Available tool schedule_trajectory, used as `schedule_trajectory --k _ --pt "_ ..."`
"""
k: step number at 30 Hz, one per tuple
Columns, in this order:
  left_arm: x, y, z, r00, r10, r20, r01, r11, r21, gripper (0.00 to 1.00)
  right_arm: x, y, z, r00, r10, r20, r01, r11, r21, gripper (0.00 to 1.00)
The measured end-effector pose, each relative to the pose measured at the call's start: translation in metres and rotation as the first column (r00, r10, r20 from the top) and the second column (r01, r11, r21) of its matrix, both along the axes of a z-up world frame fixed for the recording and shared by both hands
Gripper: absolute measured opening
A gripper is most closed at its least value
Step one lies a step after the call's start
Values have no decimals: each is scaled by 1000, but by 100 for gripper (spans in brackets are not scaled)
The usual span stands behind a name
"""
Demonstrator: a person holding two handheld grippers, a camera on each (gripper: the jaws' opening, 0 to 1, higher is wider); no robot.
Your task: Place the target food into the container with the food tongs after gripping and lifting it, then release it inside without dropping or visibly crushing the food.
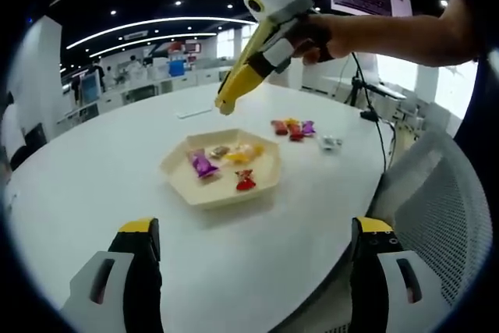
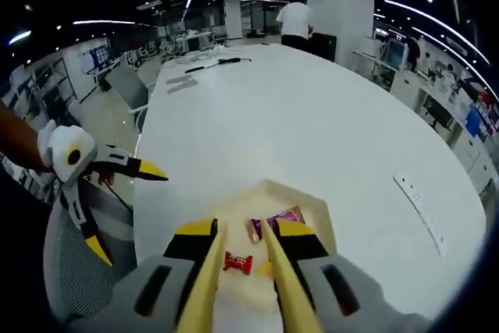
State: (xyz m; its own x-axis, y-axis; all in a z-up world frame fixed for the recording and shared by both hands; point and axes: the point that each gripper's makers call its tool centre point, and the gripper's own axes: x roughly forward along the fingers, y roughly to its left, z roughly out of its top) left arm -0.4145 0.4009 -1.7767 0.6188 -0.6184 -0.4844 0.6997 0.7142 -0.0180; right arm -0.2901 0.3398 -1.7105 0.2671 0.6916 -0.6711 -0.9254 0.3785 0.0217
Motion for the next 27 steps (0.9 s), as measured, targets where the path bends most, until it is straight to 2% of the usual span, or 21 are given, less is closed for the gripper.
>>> schedule_trajectory --k 3,5,7,12,21,27 --pt "0 1 0 1000 4 1 -4 1000 -2 99 -2 -3 0 1000 20 -1 -20 1000 4 27" --pt "0 0 1 1000 3 1 -3 1000 -1 98 -6 -7 -4 999 22 -44 -22 1000 8 27" --pt "0 0 1 1000 2 1 -2 1000 0 98 -11 -8 -4 997 68 -38 -67 998 21 27" --pt "0 1 1 1000 4 2 -4 1000 -4 98 -12 -15 -7 997 60 -53 -58 998 34 27" --pt "1 1 1 1000 8 1 -8 1000 -5 98 -2 -47 -5 1000 14 3 -14 1000 20 27" --pt "1 2 1 1000 8 0 -8 1000 -3 98 1 -73 -4 1000 -23 10 23 1000 14 27"
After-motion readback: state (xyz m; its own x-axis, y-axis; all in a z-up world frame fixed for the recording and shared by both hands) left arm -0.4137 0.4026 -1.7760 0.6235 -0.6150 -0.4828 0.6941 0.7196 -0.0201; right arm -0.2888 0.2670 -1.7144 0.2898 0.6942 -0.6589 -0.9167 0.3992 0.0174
